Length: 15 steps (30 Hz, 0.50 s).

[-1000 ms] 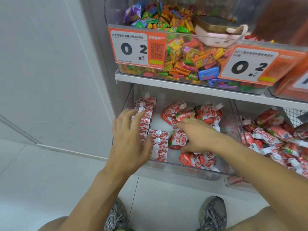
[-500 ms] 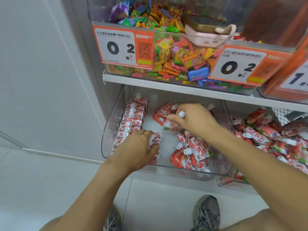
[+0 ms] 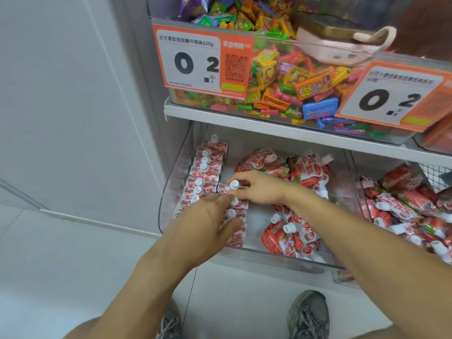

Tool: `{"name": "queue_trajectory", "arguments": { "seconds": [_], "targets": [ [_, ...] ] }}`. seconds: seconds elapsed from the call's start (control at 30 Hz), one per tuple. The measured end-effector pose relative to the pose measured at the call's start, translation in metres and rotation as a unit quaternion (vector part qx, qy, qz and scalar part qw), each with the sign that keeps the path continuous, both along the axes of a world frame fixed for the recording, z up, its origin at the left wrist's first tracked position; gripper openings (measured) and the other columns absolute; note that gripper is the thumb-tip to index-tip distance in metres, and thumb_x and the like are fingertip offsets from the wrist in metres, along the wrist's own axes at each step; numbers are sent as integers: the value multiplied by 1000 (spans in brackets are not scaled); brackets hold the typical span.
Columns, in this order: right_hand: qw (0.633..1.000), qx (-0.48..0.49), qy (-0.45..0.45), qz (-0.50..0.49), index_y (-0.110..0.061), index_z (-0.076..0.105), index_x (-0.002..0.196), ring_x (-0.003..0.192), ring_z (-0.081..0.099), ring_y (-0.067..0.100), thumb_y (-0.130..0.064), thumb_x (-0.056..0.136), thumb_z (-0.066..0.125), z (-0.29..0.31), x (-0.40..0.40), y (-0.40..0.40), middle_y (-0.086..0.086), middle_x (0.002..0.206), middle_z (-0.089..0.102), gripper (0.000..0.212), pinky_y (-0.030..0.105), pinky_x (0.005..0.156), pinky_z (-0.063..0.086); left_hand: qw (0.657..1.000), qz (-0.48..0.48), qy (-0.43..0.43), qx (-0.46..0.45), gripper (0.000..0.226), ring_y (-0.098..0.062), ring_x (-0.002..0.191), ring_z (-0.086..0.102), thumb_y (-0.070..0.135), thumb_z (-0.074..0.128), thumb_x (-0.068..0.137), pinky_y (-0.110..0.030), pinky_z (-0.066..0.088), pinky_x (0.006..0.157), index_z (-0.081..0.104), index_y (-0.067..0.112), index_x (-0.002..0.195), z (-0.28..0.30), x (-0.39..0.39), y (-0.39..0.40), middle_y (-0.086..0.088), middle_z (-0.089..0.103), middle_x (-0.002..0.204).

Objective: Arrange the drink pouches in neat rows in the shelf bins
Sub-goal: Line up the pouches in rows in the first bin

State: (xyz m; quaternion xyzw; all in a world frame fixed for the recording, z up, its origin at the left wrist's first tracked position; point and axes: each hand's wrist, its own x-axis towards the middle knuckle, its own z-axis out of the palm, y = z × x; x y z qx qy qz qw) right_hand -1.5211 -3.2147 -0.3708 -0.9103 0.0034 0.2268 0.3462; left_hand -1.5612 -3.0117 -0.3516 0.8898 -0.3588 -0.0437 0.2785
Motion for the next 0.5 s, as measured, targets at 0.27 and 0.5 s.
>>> {"name": "queue_trajectory", "arguments": {
  "seconds": [0.27, 0.5],
  "targets": [
    [984, -112, -135, -24, -26, 58, 135, 106, 65, 15, -25, 98, 57, 34, -18, -15, -3, 118, 69, 37, 29, 91, 51, 1000, 10, 0, 13, 43, -18, 108, 56, 41, 52, 94, -26, 43, 86, 52, 18, 131, -2, 0, -2, 0, 58, 123],
    [956, -255, -146, 26, -29, 56, 136, 119, 54, 28, -24, 83, 70, 28, 2, -46, 8, 131, 54, 55, 36, 100, 46, 1000, 15, 2, 19, 42, -18, 107, 56, 41, 53, 94, -25, 43, 86, 54, 15, 127, 1, -2, -6, -1, 59, 121]
  ]
}}
